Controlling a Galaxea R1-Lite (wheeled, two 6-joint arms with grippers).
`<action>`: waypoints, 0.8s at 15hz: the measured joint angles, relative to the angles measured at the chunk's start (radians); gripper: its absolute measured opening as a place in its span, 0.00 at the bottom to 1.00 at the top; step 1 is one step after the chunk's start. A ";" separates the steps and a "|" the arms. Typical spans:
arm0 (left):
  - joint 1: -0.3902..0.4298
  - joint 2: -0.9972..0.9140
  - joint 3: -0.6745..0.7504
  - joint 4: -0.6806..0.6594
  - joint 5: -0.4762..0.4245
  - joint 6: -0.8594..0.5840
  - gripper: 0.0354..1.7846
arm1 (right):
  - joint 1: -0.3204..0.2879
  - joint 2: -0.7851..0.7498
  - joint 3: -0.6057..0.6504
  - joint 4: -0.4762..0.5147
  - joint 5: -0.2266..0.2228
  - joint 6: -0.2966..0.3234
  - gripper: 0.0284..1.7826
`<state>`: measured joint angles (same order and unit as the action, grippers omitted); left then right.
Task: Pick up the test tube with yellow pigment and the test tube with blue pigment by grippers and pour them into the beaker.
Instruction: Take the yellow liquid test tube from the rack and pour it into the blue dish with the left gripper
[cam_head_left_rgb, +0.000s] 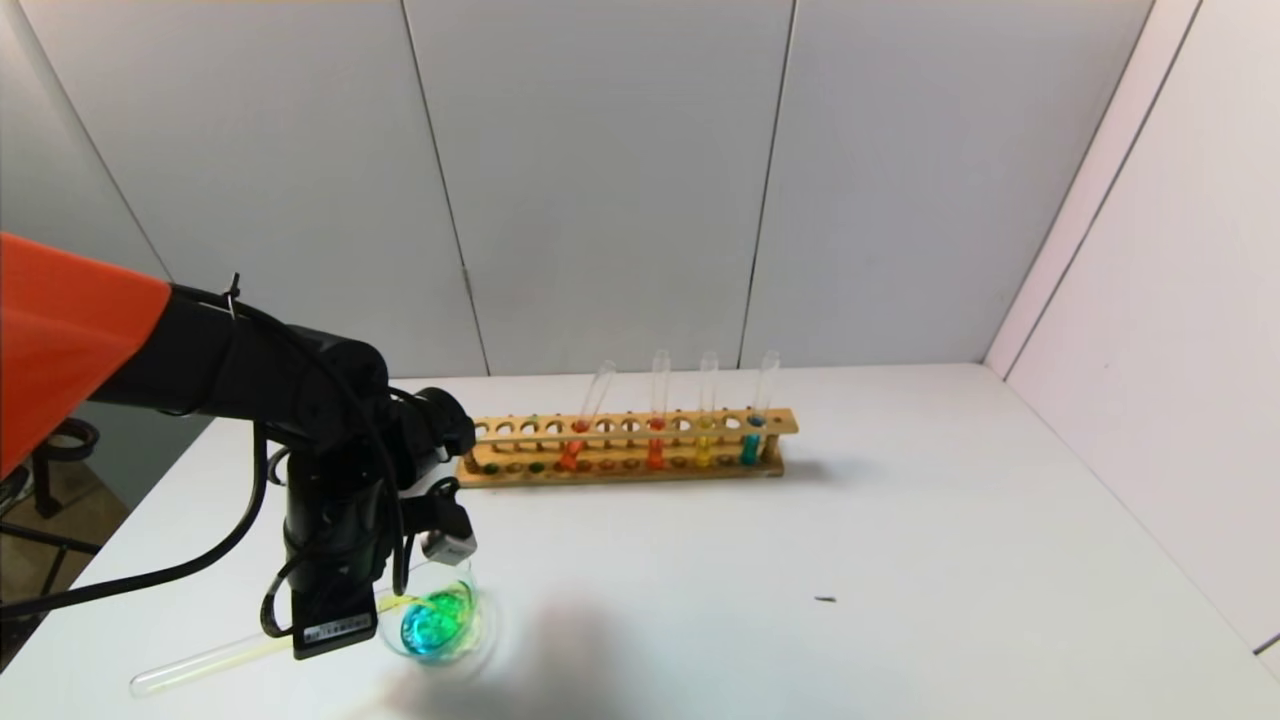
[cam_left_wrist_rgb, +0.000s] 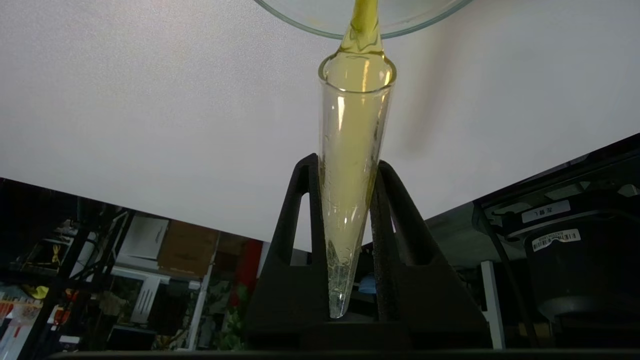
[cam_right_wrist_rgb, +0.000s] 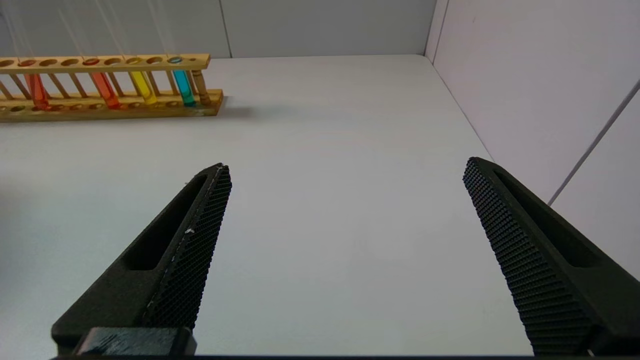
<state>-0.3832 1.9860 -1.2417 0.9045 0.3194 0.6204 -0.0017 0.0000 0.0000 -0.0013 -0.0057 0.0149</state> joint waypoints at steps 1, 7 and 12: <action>-0.002 0.004 -0.006 0.002 0.005 0.001 0.15 | 0.000 0.000 0.000 0.000 0.000 0.000 0.95; -0.032 0.037 -0.092 0.127 0.079 0.006 0.15 | 0.000 0.000 0.000 0.000 0.000 0.000 0.95; -0.069 0.085 -0.150 0.181 0.087 -0.001 0.15 | 0.000 0.000 0.000 0.000 0.000 0.000 0.95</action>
<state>-0.4526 2.0706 -1.3917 1.0857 0.4064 0.6196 -0.0013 0.0000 0.0000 -0.0013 -0.0057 0.0153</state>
